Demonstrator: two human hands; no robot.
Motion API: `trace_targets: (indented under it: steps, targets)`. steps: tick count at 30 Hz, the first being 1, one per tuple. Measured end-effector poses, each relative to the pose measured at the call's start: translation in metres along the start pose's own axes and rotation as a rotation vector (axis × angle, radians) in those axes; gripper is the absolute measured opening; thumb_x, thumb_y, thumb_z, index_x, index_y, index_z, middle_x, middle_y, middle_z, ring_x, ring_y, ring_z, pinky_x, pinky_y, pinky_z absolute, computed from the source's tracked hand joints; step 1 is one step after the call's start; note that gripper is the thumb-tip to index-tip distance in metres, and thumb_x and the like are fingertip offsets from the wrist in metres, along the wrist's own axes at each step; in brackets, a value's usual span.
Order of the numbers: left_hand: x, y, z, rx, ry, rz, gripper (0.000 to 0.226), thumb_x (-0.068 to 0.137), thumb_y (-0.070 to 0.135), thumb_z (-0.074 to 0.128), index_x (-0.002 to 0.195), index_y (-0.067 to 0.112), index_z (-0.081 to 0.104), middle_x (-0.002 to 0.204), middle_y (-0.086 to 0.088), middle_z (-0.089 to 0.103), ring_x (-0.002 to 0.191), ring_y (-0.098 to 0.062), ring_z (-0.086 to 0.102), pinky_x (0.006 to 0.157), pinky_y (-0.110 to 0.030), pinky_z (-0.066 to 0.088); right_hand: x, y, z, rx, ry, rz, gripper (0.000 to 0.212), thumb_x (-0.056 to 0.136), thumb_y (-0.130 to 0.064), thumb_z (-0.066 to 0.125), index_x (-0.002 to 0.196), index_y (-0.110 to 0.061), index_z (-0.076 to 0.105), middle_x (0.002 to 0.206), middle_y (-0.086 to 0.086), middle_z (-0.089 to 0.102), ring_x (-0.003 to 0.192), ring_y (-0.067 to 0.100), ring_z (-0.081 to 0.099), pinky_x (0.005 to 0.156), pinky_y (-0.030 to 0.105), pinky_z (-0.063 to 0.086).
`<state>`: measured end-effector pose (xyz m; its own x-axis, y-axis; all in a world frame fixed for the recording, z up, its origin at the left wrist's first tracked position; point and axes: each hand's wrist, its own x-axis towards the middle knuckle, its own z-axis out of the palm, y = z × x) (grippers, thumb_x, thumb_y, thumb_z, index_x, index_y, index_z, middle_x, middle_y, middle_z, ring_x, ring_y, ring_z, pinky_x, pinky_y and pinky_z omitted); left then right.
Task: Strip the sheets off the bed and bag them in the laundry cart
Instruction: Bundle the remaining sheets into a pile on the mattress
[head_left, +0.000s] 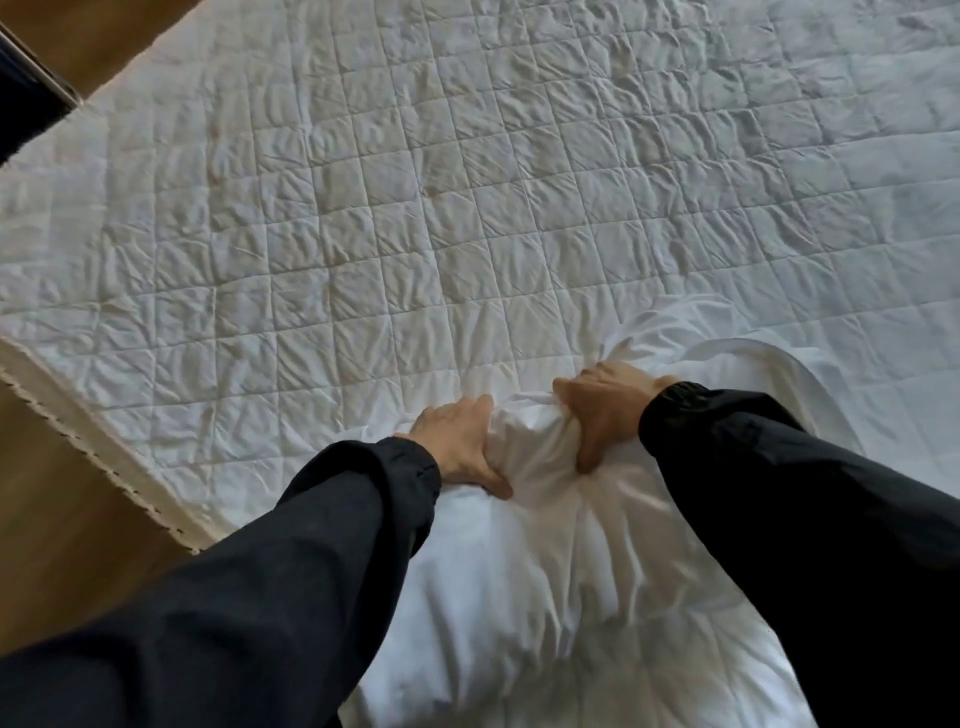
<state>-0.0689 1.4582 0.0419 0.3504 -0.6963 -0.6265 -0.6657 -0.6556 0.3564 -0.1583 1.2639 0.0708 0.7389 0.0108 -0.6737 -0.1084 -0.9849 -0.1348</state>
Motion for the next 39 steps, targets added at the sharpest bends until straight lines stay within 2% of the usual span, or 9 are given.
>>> trace_targets:
  steps: [5,9,15,20,24,27,32,36,39]
  targets:
    - [-0.006,0.003,0.000,0.033,0.062,-0.006,0.082,0.038,0.072,0.077,0.095,0.023,0.041,0.082,0.007,0.060,0.077,-0.021,0.059,0.072,-0.039,0.048,-0.015,-0.013,0.000,-0.080,0.109,0.024,0.066,0.049,-0.053,0.081,0.100,-0.019,0.055,0.092,0.004,0.064,0.086,0.025,0.061,0.066,0.027,0.037]
    - [-0.034,0.013,0.002,0.064,0.187,0.035,0.072,0.047,0.068,0.075,0.092,0.021,0.043,0.075,0.007,0.055,0.066,-0.019,0.053,0.059,-0.032,0.035,-0.046,-0.032,0.002,-0.154,0.199,0.039,0.059,0.060,-0.049,0.077,0.102,-0.017,0.051,0.095,0.005,0.068,0.089,0.025,0.064,0.070,0.029,0.033]
    - [-0.105,0.025,-0.002,0.050,0.323,0.081,0.059,0.062,0.063,0.074,0.088,0.020,0.044,0.080,0.001,0.057,0.073,-0.023,0.053,0.065,-0.031,0.030,-0.106,-0.077,-0.010,-0.191,0.297,0.054,0.042,0.071,-0.044,0.066,0.100,-0.020,0.047,0.097,0.000,0.067,0.094,0.021,0.064,0.089,0.030,0.034]
    - [-0.165,0.006,-0.011,0.073,0.434,0.061,0.055,0.073,0.059,0.068,0.105,0.017,0.051,0.099,-0.003,0.062,0.091,-0.026,0.057,0.073,-0.033,0.035,-0.119,-0.125,-0.033,-0.320,0.436,-0.009,0.038,0.064,-0.038,0.068,0.093,-0.018,0.052,0.084,0.000,0.068,0.081,0.022,0.067,0.081,0.033,0.039]
    - [-0.213,-0.037,-0.033,0.097,0.573,0.002,0.047,0.070,0.048,0.071,0.098,0.012,0.057,0.089,-0.007,0.064,0.081,-0.030,0.060,0.070,-0.035,0.040,-0.115,-0.181,-0.067,-0.373,0.614,-0.069,0.037,0.047,-0.030,0.077,0.075,-0.016,0.057,0.057,0.000,0.061,0.053,0.020,0.062,0.066,0.030,0.045]
    - [-0.254,-0.080,-0.058,0.204,0.653,-0.043,0.049,0.055,0.047,0.080,0.082,0.012,0.059,0.071,-0.005,0.063,0.064,-0.028,0.061,0.059,-0.032,0.043,-0.107,-0.231,-0.094,-0.341,0.690,-0.098,0.039,0.048,-0.031,0.076,0.078,-0.016,0.056,0.060,0.000,0.063,0.057,0.021,0.063,0.065,0.030,0.042]
    - [-0.325,-0.163,-0.110,0.370,0.674,-0.133,0.051,0.044,0.039,0.086,0.075,0.012,0.058,0.066,-0.006,0.062,0.060,-0.027,0.059,0.058,-0.031,0.043,-0.078,-0.328,-0.139,-0.214,0.726,-0.137,0.038,0.057,-0.034,0.073,0.082,-0.014,0.053,0.067,0.006,0.067,0.067,0.025,0.065,0.069,0.034,0.039]
    - [-0.384,-0.232,-0.145,0.359,0.652,-0.291,0.038,0.067,0.029,0.074,0.098,0.013,0.058,0.093,-0.007,0.067,0.086,-0.030,0.057,0.074,-0.035,0.034,-0.042,-0.411,-0.181,-0.153,0.730,-0.233,0.041,0.064,-0.038,0.068,0.091,-0.013,0.050,0.080,0.007,0.068,0.081,0.027,0.065,0.077,0.038,0.036]
    - [-0.425,-0.282,-0.163,0.307,0.702,-0.440,0.035,0.071,0.028,0.071,0.100,0.017,0.055,0.099,-0.002,0.066,0.094,-0.028,0.054,0.077,-0.035,0.031,-0.015,-0.471,-0.216,-0.175,0.745,-0.307,0.042,0.063,-0.034,0.068,0.094,-0.012,0.050,0.083,0.007,0.068,0.084,0.028,0.064,0.078,0.038,0.034]
